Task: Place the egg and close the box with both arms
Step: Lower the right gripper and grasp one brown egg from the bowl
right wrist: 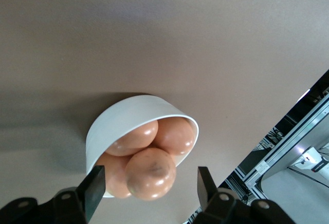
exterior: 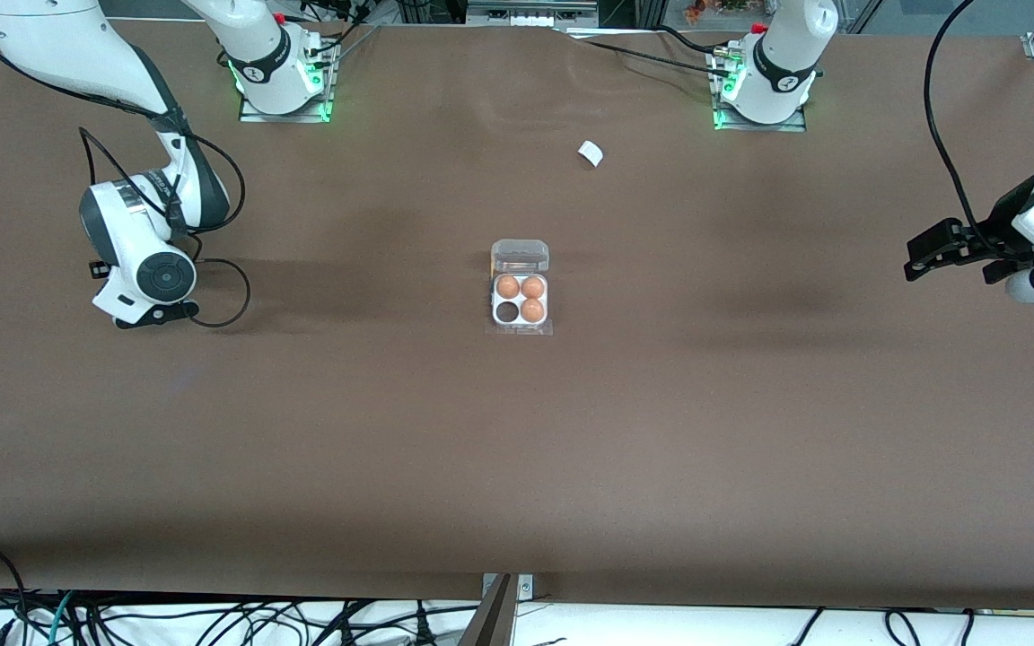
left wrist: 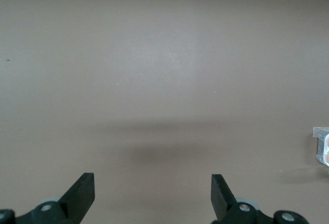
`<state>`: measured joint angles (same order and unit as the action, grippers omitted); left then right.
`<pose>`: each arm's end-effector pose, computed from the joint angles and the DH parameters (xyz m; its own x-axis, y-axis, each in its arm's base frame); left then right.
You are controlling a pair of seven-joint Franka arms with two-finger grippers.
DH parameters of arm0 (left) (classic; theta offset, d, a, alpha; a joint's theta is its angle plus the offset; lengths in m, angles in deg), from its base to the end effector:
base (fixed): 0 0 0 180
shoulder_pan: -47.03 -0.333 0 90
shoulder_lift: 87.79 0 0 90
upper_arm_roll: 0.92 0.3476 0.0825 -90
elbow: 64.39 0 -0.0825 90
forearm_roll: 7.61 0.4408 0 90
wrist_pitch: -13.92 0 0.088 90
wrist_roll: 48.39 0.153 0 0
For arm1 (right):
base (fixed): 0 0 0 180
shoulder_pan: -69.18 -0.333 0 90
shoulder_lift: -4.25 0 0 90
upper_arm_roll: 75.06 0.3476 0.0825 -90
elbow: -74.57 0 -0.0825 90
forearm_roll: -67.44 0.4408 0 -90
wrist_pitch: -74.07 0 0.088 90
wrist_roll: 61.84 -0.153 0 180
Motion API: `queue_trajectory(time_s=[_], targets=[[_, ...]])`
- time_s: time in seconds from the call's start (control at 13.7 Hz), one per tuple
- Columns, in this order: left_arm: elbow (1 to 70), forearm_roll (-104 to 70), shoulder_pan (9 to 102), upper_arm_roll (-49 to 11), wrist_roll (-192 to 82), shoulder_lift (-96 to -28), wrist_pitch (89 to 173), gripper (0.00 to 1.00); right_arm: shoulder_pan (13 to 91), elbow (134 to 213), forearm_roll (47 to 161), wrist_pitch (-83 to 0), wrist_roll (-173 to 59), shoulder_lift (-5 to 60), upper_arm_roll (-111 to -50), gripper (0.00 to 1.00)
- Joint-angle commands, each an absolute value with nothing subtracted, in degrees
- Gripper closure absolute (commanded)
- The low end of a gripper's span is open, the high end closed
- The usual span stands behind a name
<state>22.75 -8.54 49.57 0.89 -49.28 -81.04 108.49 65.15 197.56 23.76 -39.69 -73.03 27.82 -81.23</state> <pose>0.6579 -0.0118 0.5690 0.9999 0.0038 0.0117 0.0037 -0.9999 0.0127 0.5395 -0.0960 0.1404 0.8490 0.0862 -0.5213 0.3980 -0.7533 0.5236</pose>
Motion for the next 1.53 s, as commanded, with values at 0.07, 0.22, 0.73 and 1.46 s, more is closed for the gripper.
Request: queue_trajectory(time_s=[0.07,0.22,0.73,1.46], targets=[[21.65,-8.76,49.75,0.92,-49.71,-80.59,108.31,0.00,65.75,198.49,22.62,-41.42,-73.71,27.80,-81.30,0.25],[21.65,-8.76,49.75,0.92,-49.71,-80.59,108.31,0.00,66.02,198.49,22.62,-41.42,-73.62,27.80,-81.38,0.28],[21.65,-8.76,49.58,0.84,-49.71,-80.50,108.31,0.00,67.60,198.58,22.62,-41.51,-73.62,28.24,-81.47,0.32],[21.65,-8.76,49.58,0.84,-49.71,-80.50,108.31,0.00,67.69,198.41,23.23,-41.59,-73.71,28.68,-81.38,0.58]])
